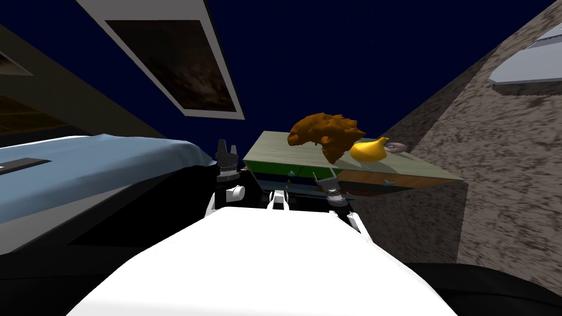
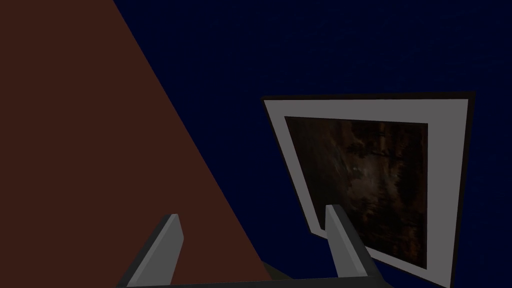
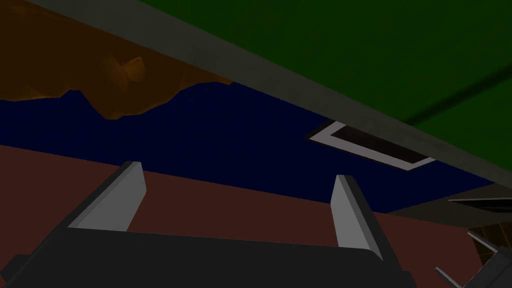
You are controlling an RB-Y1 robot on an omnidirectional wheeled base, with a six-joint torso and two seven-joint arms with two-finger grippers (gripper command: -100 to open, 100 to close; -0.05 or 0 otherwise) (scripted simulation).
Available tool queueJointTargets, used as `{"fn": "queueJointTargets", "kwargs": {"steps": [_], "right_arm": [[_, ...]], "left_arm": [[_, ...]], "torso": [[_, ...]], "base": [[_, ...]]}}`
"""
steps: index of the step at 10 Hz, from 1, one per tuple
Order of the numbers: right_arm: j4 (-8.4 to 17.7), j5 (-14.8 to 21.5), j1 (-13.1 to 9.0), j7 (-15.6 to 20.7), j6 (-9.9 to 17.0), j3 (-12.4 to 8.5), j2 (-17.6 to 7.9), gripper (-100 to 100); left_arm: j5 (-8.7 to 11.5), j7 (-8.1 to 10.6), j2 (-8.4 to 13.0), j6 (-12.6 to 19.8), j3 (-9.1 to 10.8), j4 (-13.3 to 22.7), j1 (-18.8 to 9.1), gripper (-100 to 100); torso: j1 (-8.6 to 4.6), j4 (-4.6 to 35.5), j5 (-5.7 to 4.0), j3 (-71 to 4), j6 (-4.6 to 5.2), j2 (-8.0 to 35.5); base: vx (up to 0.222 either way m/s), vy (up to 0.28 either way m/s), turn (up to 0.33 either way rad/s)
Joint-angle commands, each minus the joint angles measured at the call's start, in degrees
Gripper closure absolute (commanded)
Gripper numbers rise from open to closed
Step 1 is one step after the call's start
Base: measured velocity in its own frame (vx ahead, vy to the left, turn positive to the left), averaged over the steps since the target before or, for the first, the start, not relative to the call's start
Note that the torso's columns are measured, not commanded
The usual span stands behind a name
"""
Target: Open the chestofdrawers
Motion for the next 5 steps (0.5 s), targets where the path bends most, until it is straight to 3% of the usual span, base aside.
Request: {"fn": "queueJointTargets", "kwargs": {"steps": [1, 5], "right_arm": [[1.0, 1.5, -0.3, 2.8, 0.1, -0.2, 0.6, -100], [2.4, 3.7, -0.7, 6.5, 0.4, -0.6, 1.4, -100]], "left_arm": [[0.0, 0.00, 0.0, 0.0, 0.00, 0.0, 0.0, 0], [0.0, 0.00, 0.0, 0.0, 0.00, 0.0, 0.0, 0]], "torso": [[0.07, 0.0, 0.03, 0.0, -0.01, 0.0], [-0.09, 0.0, -0.02, 0.0, -0.01, 0.0]], "base": [[0.007, 0.064, -0.044], [0.004, 0.053, -0.027]]}}
